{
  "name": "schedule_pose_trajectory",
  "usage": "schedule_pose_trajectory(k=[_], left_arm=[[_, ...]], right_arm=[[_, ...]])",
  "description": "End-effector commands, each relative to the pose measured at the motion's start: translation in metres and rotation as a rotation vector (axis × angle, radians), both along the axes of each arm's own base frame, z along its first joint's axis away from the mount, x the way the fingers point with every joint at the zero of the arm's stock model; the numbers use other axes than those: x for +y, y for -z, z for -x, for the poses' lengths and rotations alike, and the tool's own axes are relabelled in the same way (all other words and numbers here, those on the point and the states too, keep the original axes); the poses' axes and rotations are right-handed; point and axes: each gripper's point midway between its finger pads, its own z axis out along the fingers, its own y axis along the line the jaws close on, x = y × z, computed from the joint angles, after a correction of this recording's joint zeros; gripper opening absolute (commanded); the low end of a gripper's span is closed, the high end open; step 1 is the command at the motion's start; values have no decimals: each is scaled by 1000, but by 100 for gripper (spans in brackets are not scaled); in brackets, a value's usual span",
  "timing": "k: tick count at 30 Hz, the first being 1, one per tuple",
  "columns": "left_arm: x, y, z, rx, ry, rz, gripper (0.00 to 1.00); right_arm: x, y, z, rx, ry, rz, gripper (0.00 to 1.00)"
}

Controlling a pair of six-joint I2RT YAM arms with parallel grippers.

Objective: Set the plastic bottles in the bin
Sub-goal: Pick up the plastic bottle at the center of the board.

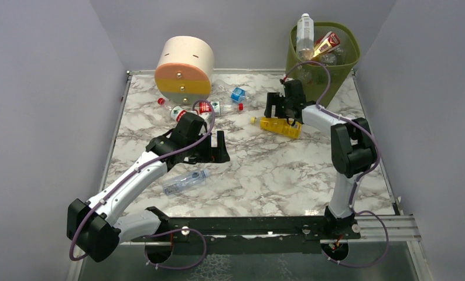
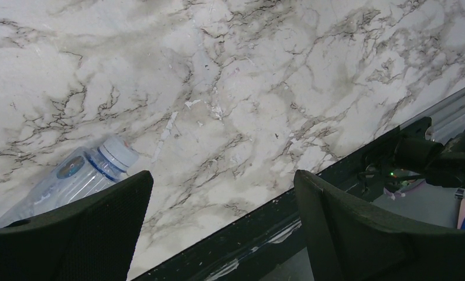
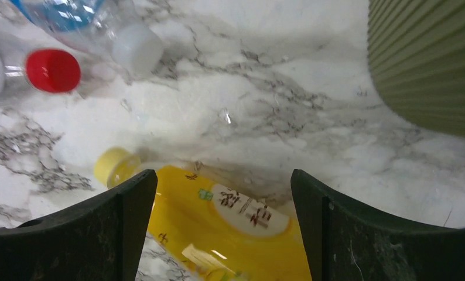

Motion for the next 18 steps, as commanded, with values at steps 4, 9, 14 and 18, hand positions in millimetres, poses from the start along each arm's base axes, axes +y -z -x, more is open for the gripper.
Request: schedule_pose_trajectory(k=[4, 9, 14, 18], left_arm=[[-2, -4, 2, -10, 12, 28, 97], [-2, 2, 5, 1, 13, 33, 97], [-5, 4, 5, 9, 16, 46, 97], [-7, 3, 3, 6, 14, 55, 97]], right_arm=[[-15, 4, 40, 40, 41, 18, 87], [-18, -6, 76, 27, 2, -12, 87], [-7, -10, 114, 31, -79, -29, 87], [12, -12, 147, 39, -144, -14, 89]])
